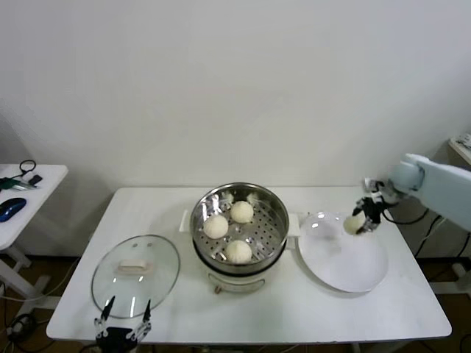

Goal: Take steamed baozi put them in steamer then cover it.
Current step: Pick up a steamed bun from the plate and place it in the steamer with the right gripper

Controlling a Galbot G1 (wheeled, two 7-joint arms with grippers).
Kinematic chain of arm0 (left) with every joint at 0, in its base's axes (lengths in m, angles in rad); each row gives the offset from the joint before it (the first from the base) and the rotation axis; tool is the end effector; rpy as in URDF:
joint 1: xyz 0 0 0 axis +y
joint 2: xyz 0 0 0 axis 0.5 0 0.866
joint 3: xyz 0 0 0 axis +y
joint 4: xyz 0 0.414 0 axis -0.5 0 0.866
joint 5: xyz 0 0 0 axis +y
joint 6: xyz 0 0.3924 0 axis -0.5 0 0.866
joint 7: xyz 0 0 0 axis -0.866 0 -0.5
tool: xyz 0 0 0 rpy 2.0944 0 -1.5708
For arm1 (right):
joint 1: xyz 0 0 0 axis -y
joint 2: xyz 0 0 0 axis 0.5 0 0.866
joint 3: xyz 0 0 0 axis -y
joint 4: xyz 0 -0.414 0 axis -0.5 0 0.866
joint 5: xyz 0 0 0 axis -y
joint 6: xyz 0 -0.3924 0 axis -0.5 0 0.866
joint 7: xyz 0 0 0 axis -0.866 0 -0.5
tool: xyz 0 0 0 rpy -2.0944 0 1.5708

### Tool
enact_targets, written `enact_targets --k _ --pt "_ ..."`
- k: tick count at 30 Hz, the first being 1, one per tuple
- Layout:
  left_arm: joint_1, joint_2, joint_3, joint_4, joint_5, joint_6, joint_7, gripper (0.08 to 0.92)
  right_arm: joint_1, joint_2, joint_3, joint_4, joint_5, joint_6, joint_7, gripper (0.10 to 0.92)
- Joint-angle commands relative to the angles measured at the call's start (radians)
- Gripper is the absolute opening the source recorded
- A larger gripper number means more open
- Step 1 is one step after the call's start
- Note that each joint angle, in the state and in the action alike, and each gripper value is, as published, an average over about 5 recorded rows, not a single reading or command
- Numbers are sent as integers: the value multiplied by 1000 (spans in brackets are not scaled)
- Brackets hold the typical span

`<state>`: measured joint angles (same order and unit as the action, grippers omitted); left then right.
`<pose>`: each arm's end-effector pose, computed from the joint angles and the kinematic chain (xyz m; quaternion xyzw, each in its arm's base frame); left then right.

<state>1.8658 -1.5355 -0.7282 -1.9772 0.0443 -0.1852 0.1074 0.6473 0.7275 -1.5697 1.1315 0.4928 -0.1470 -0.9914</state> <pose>0.0541 0.0823 -0.4327 0.0069 -0.9885 -0.0944 0.1178 0.6333 -0.2292 -0.0999 0.4824 -0.5874 0.5031 0.4113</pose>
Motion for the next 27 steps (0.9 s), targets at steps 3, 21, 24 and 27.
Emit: enact_targets --k 3,21,24,27 --pt "-1 3 9 -3 3 4 -1 823 545 169 -226 479 457 -188 87 618" --pt "-1 -4 -1 -19 -4 8 -3 823 146 395 -126 353 358 -285 245 619" --pt "0 -2 -5 -20 -8 8 -3 823 122 410 -131 310 332 -281 245 619" --pt "0 1 -9 -18 -12 8 -3 823 112 416 -142 294 311 -278 243 619"
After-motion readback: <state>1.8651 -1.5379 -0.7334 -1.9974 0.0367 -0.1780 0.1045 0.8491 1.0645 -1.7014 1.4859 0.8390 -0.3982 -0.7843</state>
